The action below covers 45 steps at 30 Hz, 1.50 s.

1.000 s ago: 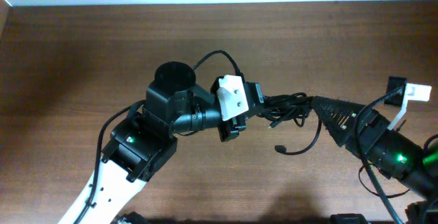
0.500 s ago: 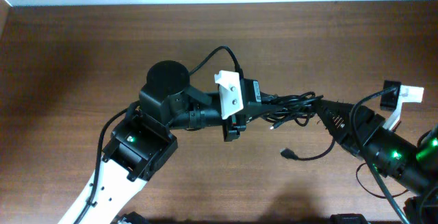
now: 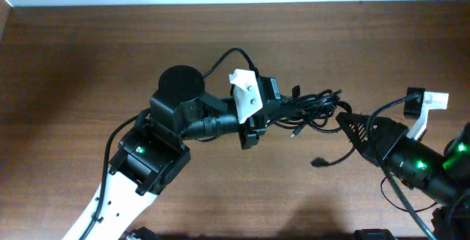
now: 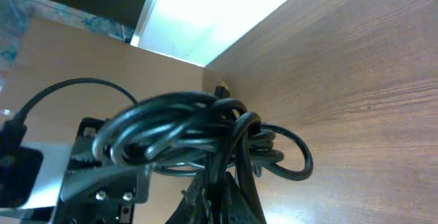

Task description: Untangle cables

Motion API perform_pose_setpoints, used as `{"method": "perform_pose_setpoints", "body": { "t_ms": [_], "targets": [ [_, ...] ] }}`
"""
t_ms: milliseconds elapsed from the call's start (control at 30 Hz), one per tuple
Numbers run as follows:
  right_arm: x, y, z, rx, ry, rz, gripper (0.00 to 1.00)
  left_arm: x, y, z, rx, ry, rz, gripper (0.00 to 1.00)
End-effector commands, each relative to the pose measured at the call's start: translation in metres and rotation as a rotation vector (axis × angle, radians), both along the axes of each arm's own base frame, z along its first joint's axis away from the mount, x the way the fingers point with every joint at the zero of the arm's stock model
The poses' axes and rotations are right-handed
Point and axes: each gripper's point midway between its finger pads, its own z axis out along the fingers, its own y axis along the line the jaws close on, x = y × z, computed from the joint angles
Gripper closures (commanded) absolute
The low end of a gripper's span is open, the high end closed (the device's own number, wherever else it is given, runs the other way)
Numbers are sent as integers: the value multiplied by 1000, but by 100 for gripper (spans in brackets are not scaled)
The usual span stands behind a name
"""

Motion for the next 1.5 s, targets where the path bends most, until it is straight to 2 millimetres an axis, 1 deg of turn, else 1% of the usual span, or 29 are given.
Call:
{"method": "perform_pose_setpoints", "body": {
  "t_ms": [0,100,200,300,400,433,500,567,600,633,667,700,733,800,833,867,967,1033,1100,1133,1167,1200,1233,1300,1333,1400,1467],
  "targets": [
    [-6,5,4,-107,-128,88,96,25,19,5,-15,50,142,100],
    [-15,15,7,-142,-205,192,96,35,28,5,-14,51,179,100],
    [-32,29,15,-145,-307,336,96,43,37,0,14,20,206,100],
    [-41,35,19,-142,-360,410,96,49,44,0,22,-8,225,100],
    [-44,38,20,-136,-373,434,96,50,44,3,50,-123,214,100],
    [-45,38,21,-134,-374,437,96,51,44,7,70,-239,203,100],
    [-44,38,20,-133,-370,437,96,52,43,18,67,-348,200,100],
    [-42,38,19,-133,-364,437,96,52,43,28,41,-390,205,100],
    [-40,38,18,-133,-357,434,82,49,41,28,36,-388,181,100],
    [-38,38,17,-130,-347,433,36,41,38,26,31,-380,137,100],
    [-32,37,14,-112,-305,418,17,37,37,22,36,-360,111,100],
    [-30,36,13,-101,-284,407,15,37,37,20,40,-352,107,100],
    [-25,36,14,-80,-258,389,14,36,37,15,52,-329,101,100],
    [-22,36,22,-26,-228,368,14,33,37,2,82,-272,89,100],
    [-24,39,29,3,-242,386,14,32,37,-1,90,-257,87,100],
    [-29,43,42,31,-288,432,14,32,37,-5,100,-240,86,100],
    [-27,44,49,23,-335,435,15,30,38,-12,117,-209,81,100],
    [-23,43,57,17,-378,424,15,19,31,-12,106,-202,26,100],
    [-13,40,53,11,-358,389,15,4,18,-12,101,-205,-27,100],
    [-9,41,49,16,-334,390,19,-5,11,-10,92,-218,-56,100],
    [-7,41,45,19,-308,389,22,-9,7,-6,79,-225,-69,100],
    [-4,41,34,15,-263,394,25,-3,5,1,49,-186,-29,100],
    [-5,41,29,4,-251,399,26,4,7,5,31,-141,19,100],
    [-5,40,26,1,-239,394,27,19,11,4,19,-57,123,100],
    [-2,39,25,-6,-237,378,26,20,11,6,-4,5,136,100],
    [3,35,22,-23,-226,343,26,13,9,9,-20,16,94,100],
    [10,29,14,-51,-192,281,32,5,9,14,-31,6,65,100]
  ]
}}
